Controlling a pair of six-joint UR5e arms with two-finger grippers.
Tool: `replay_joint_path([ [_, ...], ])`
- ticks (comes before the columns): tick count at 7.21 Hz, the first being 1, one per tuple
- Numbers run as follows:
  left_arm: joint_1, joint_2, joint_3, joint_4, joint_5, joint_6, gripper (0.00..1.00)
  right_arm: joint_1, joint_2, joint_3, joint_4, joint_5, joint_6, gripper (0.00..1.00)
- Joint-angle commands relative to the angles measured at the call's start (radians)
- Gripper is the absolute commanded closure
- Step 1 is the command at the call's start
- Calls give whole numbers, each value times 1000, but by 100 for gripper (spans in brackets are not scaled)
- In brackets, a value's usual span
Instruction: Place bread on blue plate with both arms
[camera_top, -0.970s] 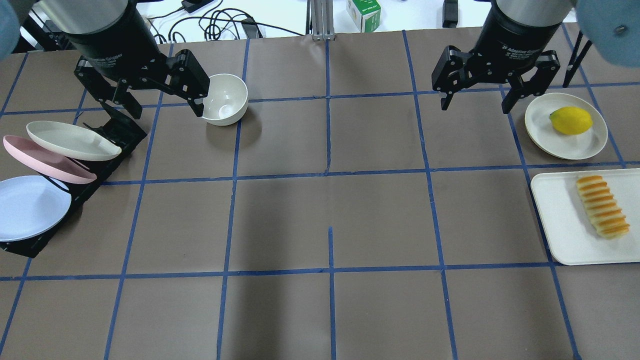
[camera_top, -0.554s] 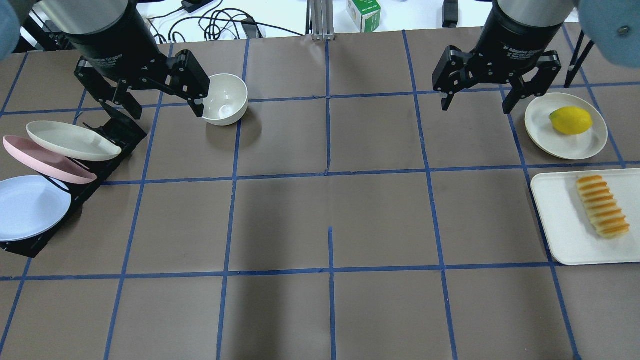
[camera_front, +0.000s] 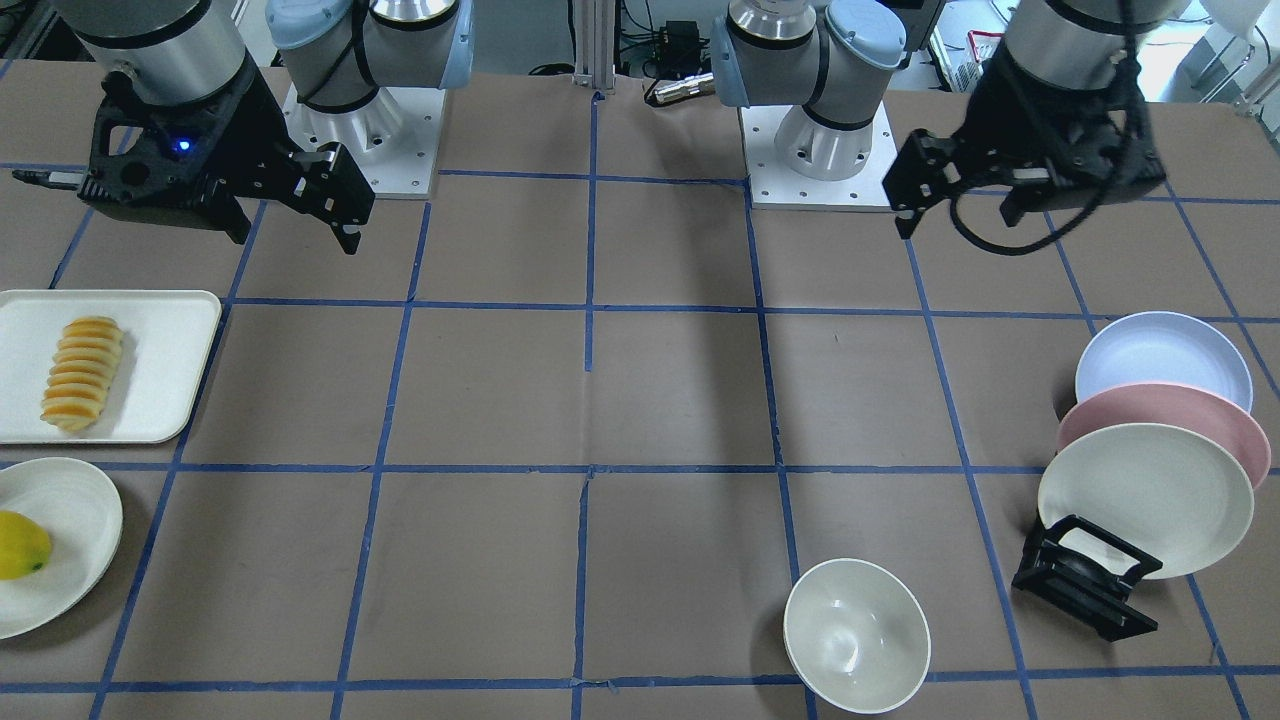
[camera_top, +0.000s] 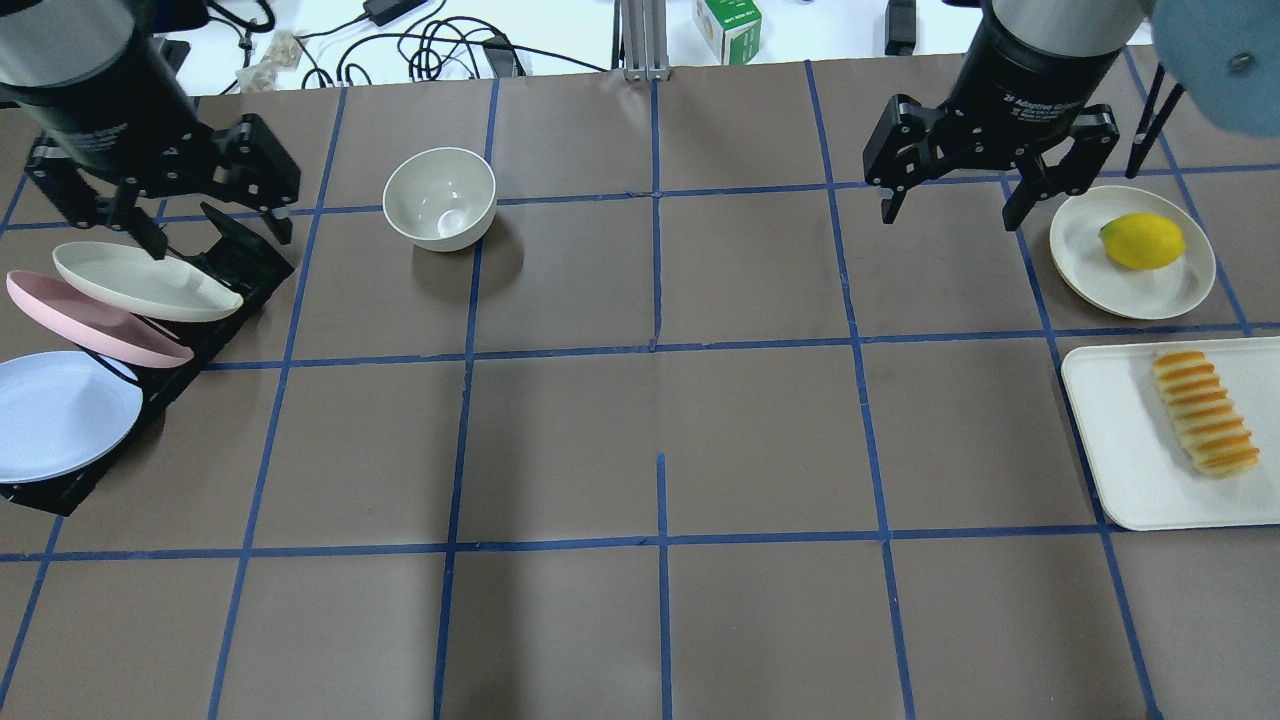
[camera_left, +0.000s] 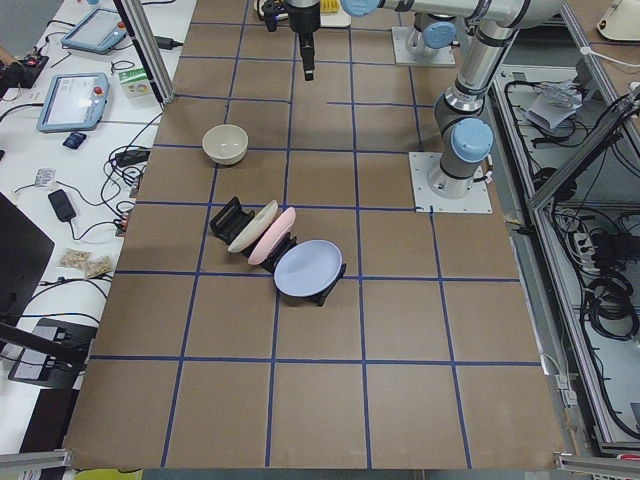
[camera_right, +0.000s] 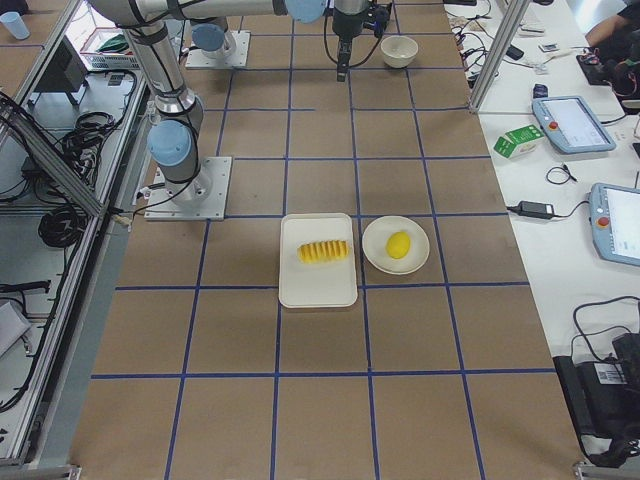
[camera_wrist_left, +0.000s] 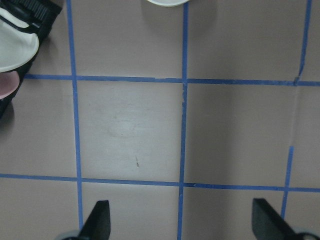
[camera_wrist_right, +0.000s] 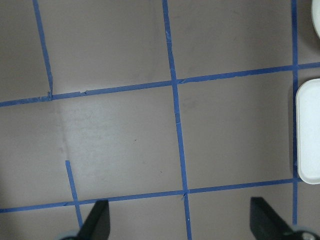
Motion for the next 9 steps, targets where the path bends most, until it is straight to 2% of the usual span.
replay_joint_path([
  [1, 326, -24, -40, 24, 49, 131, 0, 0, 3, 11, -4, 9, -2, 0],
  [2, 426, -56, -54, 98, 49, 177, 0, 0, 3, 33, -9, 1, -8, 0],
  [4, 586, -148, -126, 339, 50, 349, 0, -65, 4, 79, -18, -3, -18, 0],
  [5, 620, -216, -143, 442, 48, 545, 0, -137, 6, 100, -21, 4, -53, 0],
  [6, 640, -274, -127, 488, 51, 769, 0, -208, 12, 120, -23, 3, -184, 0],
  [8, 683, -329, -120, 507, 46, 993, 0, -384, 36, 152, -82, 3, -464, 0],
  [9, 700, -365, -117, 583, 48, 1127, 0, -471, 50, 163, -142, -3, -551, 0],
])
